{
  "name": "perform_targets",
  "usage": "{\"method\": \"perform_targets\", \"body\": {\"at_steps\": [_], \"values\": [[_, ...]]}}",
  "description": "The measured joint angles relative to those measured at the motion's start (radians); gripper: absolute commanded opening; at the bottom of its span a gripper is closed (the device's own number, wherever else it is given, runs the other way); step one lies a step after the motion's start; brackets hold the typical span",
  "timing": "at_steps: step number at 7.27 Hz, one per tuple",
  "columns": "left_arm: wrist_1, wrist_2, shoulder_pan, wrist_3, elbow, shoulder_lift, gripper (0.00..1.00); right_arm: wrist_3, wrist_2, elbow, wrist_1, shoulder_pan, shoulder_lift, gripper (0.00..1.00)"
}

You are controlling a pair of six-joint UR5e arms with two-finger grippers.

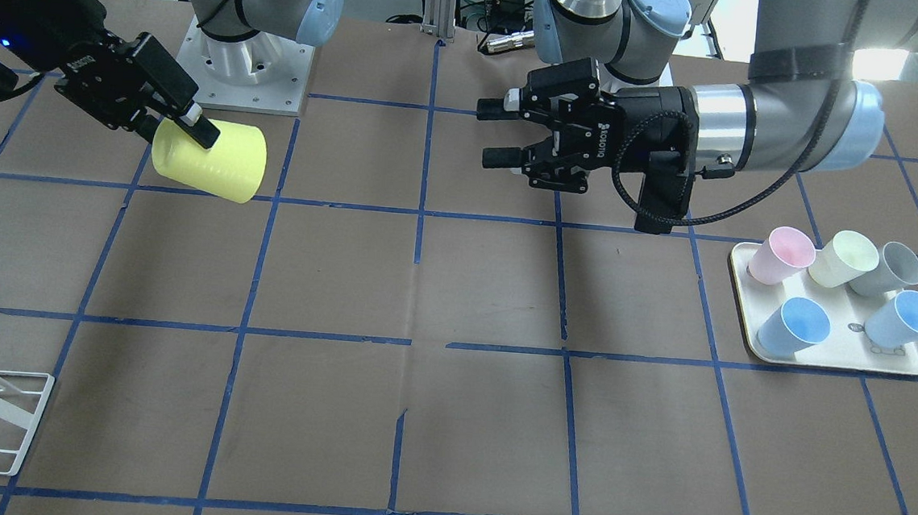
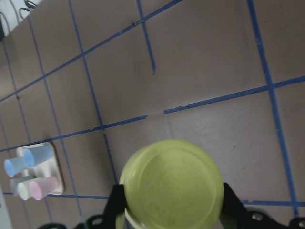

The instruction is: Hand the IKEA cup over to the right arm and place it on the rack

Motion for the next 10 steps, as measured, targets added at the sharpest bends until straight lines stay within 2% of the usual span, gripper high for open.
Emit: {"method": "perform_targets", "body": {"at_steps": [1, 2, 4, 6, 8, 9, 10], "values": [[0.100, 0.132, 0.012, -0.088, 0.003, -0.002, 0.70, -0.068, -0.122, 0.003, -0.016, 0.002, 0.000, 0.11], [0.221, 0.296, 0.015, -0.197, 0.004, -0.004, 0.79, -0.129, -0.228, 0.006, -0.039, 0.002, 0.007, 0.00], [0.436, 0.664, 0.010, -0.400, 0.027, 0.001, 0.93, -0.179, -0.387, 0.005, -0.140, 0.001, 0.074, 0.00], [0.481, 1.005, -0.014, -0.454, 0.117, -0.013, 1.00, -0.241, -0.542, -0.033, -0.228, -0.010, 0.171, 0.00], [0.499, 1.223, -0.116, -0.542, 0.192, -0.021, 1.00, -0.262, -0.639, -0.107, -0.287, -0.039, 0.249, 0.00], [0.512, 1.286, -0.174, -0.610, 0.201, -0.010, 1.00, -0.264, -0.654, -0.153, -0.303, -0.058, 0.286, 0.00], [0.520, 1.297, -0.207, -0.653, 0.198, 0.007, 1.00, -0.265, -0.654, -0.192, -0.312, -0.076, 0.318, 0.00]]}}
